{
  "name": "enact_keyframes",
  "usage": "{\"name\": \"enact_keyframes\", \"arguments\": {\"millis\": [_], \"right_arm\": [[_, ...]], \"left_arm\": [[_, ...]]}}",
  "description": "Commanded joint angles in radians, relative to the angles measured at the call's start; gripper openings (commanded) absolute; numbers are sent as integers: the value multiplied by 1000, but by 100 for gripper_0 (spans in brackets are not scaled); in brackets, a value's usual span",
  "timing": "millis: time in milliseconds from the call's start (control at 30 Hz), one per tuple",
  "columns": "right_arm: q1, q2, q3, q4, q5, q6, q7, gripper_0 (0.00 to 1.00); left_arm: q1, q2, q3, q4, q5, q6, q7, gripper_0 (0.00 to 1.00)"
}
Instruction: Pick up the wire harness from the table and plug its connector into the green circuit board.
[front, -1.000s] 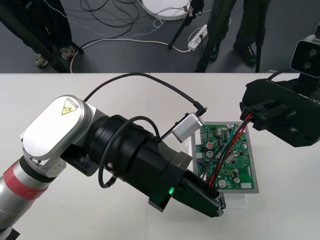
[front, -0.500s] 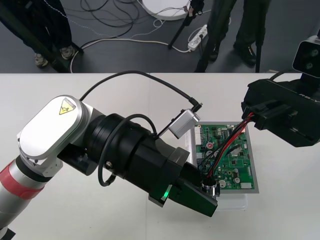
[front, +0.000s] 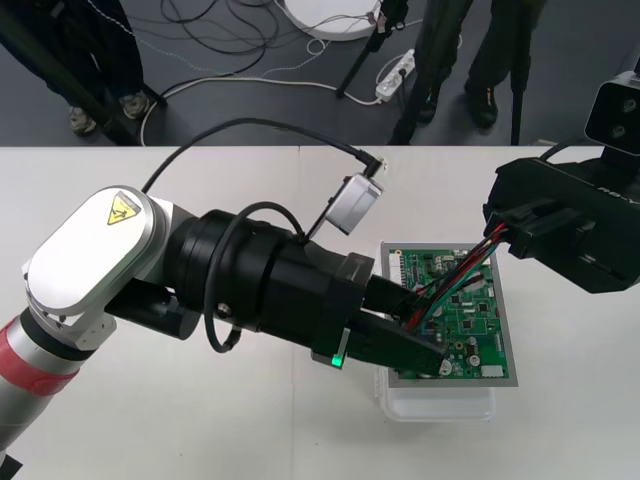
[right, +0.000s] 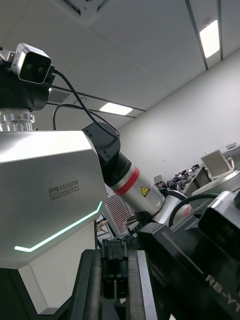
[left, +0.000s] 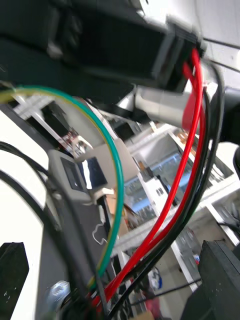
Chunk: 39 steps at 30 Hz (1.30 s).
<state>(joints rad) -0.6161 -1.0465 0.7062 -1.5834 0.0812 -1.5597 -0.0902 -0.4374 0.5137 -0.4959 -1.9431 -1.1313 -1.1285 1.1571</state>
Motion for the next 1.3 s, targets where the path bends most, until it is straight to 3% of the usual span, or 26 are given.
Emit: {"name": "enact_keyframes", "arguments": {"millis": [33,300,500,833,1300], "right_arm": [[36,-56,-67,8,-14,-11,-16,0],[144,-98,-172,-13,-9,-11,-14,0],[309,-110,-370,-56,51,-11,-9,0],[503,-110,-550,-194,126,26,27,0],[584,-102,-564,-305,161,230,250,0]], "left_arm": [[22,57,80,-13,15,65,-70,100],[29,134,115,-14,56,98,-85,100],[32,195,148,-60,67,162,-117,100],[14,193,168,-80,70,200,-295,100],[-37,170,154,-80,130,202,-547,100]]}}
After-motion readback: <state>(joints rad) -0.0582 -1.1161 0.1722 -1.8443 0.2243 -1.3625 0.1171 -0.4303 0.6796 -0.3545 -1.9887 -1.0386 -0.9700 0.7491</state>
